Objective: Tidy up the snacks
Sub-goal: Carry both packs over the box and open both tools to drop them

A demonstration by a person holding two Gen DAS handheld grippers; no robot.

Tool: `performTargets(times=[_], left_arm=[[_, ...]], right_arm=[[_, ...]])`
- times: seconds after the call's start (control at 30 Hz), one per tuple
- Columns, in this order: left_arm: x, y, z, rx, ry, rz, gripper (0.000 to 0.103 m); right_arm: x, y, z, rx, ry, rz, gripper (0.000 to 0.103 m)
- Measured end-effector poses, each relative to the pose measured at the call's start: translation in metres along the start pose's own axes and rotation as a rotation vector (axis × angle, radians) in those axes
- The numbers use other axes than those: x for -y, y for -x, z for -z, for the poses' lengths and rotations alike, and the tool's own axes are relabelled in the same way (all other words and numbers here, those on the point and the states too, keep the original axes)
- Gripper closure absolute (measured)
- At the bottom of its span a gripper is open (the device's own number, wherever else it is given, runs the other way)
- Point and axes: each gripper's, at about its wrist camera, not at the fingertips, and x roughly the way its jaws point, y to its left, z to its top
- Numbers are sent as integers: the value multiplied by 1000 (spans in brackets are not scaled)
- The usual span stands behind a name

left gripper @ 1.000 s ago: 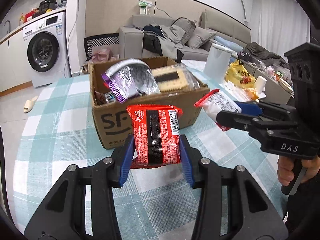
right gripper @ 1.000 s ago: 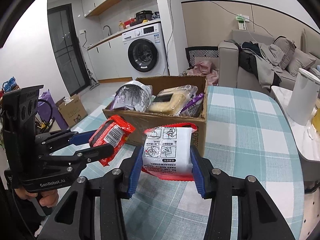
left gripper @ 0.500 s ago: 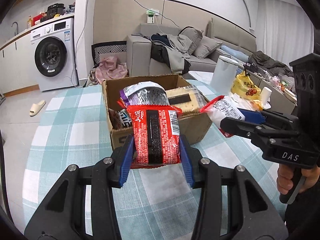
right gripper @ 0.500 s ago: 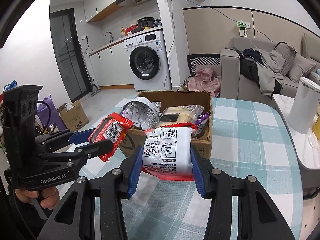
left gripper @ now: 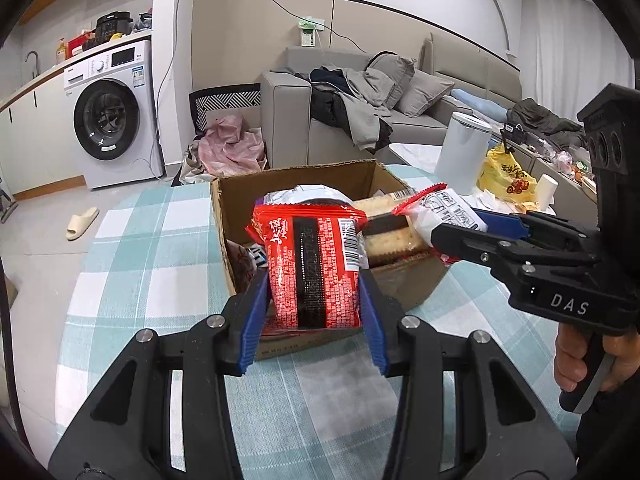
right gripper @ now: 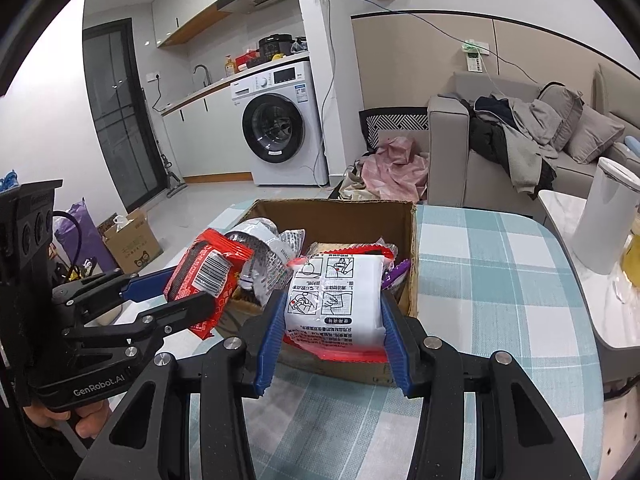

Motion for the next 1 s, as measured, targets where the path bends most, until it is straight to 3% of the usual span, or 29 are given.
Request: performTargets(times=[0.57, 0.87, 1.0], left_arm=[[-19, -60, -29, 2, 29, -28, 63], [-24, -84, -23, -24, 24, -30, 63], [-25, -84, -21, -21, 20, -29, 63]], right_arm=[[14, -35, -24, 27, -78, 14, 56], [17, -46, -28, 31, -87, 23, 56], [17, -46, -27, 37, -77, 25, 51]])
